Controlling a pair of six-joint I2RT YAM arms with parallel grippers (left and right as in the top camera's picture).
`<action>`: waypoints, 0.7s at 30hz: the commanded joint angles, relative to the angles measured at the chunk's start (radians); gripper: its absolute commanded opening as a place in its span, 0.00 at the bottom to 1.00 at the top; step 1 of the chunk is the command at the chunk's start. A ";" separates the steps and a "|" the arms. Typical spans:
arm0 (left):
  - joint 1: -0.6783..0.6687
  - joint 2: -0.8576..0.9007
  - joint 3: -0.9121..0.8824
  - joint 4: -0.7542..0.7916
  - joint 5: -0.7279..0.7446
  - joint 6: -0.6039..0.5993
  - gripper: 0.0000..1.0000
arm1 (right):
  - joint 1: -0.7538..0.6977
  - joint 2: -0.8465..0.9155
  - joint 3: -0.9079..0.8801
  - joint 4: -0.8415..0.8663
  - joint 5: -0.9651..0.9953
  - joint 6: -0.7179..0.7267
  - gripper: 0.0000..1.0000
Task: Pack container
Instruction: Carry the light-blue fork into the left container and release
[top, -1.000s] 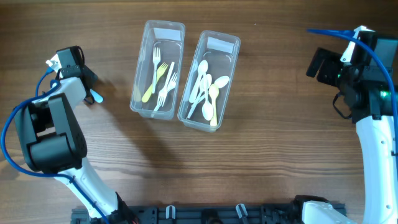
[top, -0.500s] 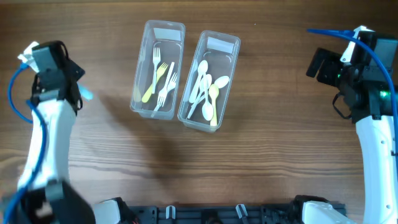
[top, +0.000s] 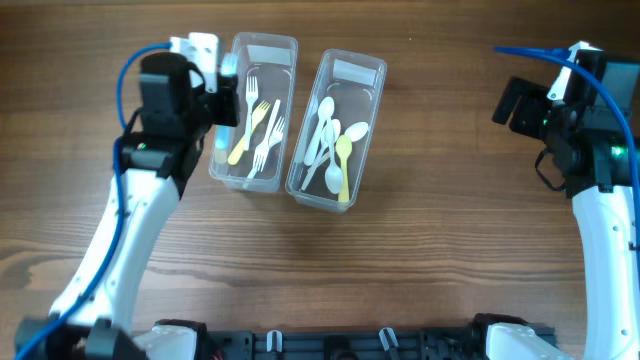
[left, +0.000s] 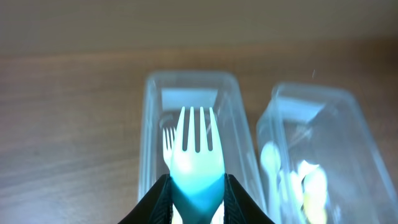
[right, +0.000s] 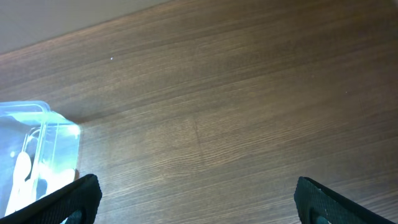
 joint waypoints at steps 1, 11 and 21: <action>-0.030 0.144 0.003 0.038 0.024 0.049 0.24 | 0.002 -0.003 0.005 0.001 0.018 -0.017 1.00; -0.022 0.035 0.003 0.158 -0.047 0.034 1.00 | 0.002 -0.003 0.005 0.001 0.018 -0.018 1.00; 0.210 -0.091 0.003 0.001 -0.392 -0.105 1.00 | 0.002 -0.003 0.005 0.001 0.018 -0.018 1.00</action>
